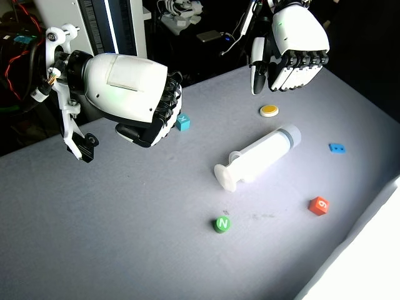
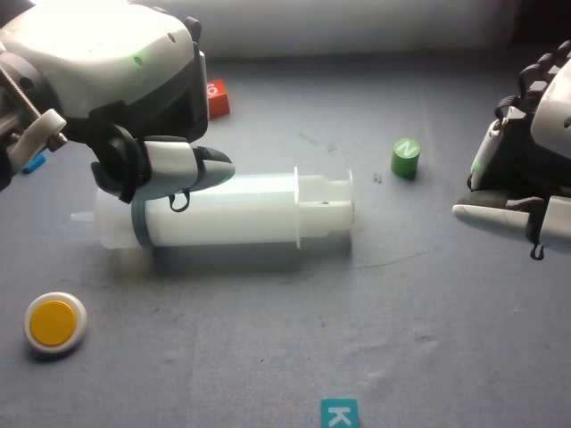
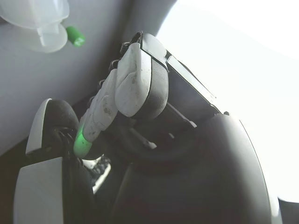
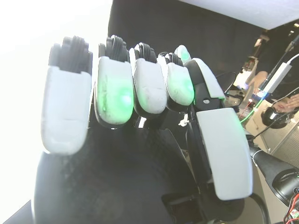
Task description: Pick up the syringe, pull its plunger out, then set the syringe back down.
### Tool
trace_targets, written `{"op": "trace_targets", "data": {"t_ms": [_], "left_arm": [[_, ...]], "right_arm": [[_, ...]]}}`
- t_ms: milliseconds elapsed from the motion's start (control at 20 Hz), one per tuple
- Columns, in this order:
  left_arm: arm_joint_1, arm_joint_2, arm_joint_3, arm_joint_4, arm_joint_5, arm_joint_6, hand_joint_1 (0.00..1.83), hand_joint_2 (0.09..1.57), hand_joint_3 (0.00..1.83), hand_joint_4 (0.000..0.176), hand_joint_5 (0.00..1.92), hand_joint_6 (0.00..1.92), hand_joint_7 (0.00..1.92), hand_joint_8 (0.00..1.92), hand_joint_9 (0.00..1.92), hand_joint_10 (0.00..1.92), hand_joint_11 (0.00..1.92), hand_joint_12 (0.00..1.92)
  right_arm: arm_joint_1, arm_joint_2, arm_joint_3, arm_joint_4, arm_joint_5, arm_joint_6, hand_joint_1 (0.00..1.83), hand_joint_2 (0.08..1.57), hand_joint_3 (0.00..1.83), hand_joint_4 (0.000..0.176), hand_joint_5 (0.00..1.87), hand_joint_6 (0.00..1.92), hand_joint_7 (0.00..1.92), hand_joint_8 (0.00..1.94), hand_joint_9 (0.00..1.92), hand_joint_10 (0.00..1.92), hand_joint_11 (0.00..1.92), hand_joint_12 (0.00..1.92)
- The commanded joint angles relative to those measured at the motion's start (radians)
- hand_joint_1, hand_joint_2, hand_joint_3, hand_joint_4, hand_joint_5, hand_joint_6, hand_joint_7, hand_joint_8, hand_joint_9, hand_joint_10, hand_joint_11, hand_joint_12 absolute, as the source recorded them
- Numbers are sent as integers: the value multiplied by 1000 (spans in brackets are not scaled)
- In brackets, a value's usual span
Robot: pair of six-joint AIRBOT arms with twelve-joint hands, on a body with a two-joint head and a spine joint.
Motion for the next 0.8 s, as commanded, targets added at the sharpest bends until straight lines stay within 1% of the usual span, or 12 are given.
{"op": "trace_targets", "data": {"t_ms": [0,50,100,350,550,750], "left_arm": [[-13,-1,-2,41,-46,7,0,991,125,0,0,0,0,0,0,0,0,0],[-13,-1,-2,40,-46,7,0,1032,45,0,0,0,0,0,0,0,0,0],[-13,-1,-2,40,-46,7,0,1043,22,0,0,0,0,0,0,0,0,0],[-12,-1,-2,39,-46,7,0,1045,18,0,0,0,0,0,0,0,0,0],[-13,-2,-2,-20,-47,60,0,1046,16,0,0,0,0,0,0,0,0,0],[0,-23,6,-36,-84,66,0,1047,13,0,0,0,0,0,0,0,0,0]], "right_arm": [[5,8,-1,5,120,-2,0,1102,144,0,0,0,0,0,0,0,0,0],[5,8,-1,5,120,-2,0,1145,54,0,0,0,0,0,0,0,0,0],[5,8,-1,5,120,-2,0,1158,28,0,0,0,0,0,0,0,0,0],[3,8,0,8,125,-2,0,1160,24,0,0,0,0,0,0,0,0,0],[3,8,1,44,133,-12,0,1161,21,0,0,0,0,0,0,0,0,0],[6,8,1,45,132,-12,0,1163,18,0,0,0,0,0,0,0,0,0]]}}
